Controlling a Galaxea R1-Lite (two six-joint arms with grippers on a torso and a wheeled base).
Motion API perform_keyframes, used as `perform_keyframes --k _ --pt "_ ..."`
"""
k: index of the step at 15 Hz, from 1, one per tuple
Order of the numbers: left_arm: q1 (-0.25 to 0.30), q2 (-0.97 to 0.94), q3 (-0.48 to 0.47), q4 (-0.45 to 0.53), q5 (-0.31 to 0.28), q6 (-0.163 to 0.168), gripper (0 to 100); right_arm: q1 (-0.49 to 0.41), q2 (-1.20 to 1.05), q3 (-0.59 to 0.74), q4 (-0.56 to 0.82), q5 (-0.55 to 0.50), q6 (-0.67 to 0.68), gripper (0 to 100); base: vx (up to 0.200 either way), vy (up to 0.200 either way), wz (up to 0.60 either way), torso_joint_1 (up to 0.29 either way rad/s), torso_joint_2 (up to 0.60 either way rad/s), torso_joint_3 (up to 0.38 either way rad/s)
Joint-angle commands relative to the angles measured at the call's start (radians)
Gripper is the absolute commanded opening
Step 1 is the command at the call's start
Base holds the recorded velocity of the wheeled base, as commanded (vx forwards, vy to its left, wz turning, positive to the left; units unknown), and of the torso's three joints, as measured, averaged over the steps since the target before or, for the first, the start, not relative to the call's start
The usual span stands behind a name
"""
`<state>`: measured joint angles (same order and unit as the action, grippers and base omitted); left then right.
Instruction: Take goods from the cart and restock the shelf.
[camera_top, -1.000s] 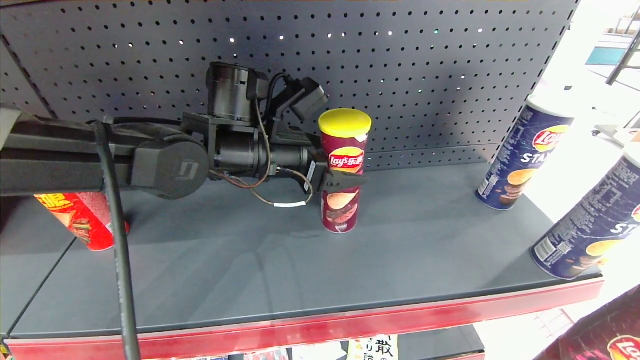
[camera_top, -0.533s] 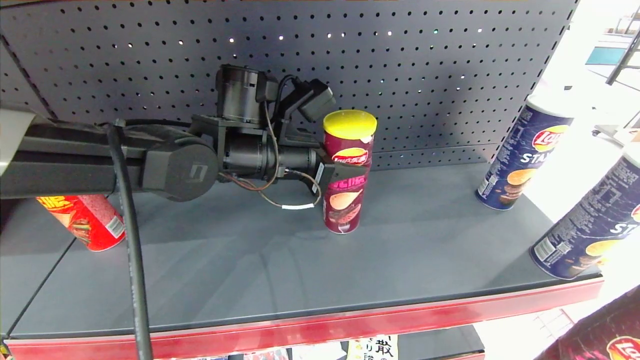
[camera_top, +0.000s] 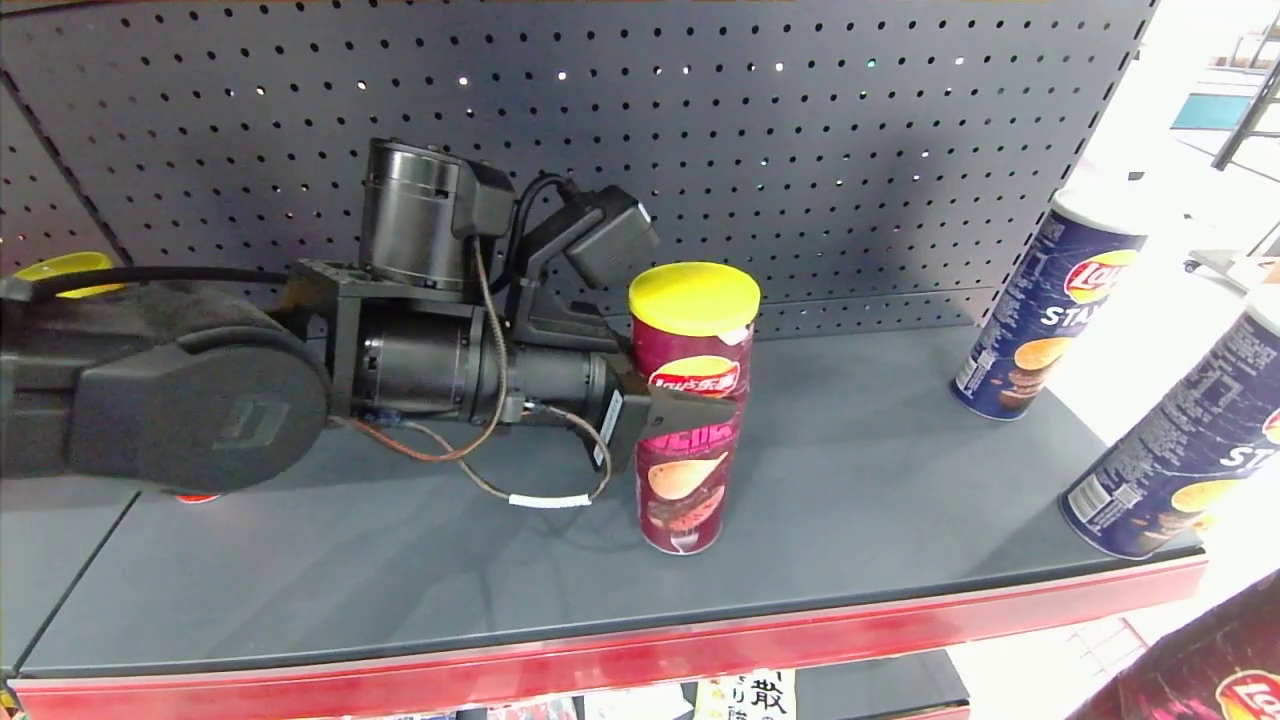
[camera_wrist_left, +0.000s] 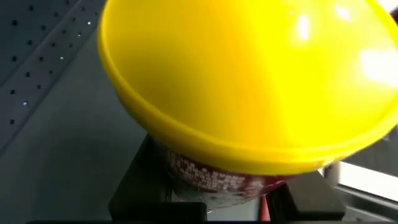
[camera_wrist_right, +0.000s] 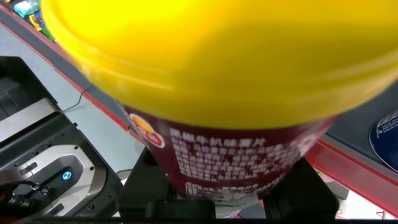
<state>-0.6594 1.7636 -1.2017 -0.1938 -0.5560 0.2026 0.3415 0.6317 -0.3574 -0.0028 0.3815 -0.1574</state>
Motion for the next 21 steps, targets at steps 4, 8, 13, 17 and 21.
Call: perform_keyframes --k 4,8,13,17,21 --pt "-0.046 -0.075 0.077 -0.009 0.025 0.005 0 0.002 0.0 -0.006 0.0 0.0 -0.001 0 0.0 0.0 0.0 0.0 0.0 0.0" --pt "-0.057 -0.076 0.1 -0.009 0.051 0.005 0 0.001 -0.004 -0.005 0.0 0.0 -0.001 0 0.0 0.0 0.0 0.0 0.0 0.0" --pt "-0.06 -0.095 0.154 -0.009 0.051 0.005 0 0.001 -0.001 -0.005 0.0 0.0 -0.001 0 0.0 0.0 0.0 0.0 0.0 0.0" --pt "-0.06 -0.127 0.205 -0.009 0.054 0.003 0 0.002 0.0 0.0 0.0 0.0 -0.001 0 0.0 0.0 0.0 0.0 0.0 0.0" --pt "-0.06 -0.13 0.212 -0.009 0.067 0.0 0 0.002 0.002 0.0 0.0 0.002 -0.001 0 0.0 0.0 0.0 0.0 0.0 0.0"
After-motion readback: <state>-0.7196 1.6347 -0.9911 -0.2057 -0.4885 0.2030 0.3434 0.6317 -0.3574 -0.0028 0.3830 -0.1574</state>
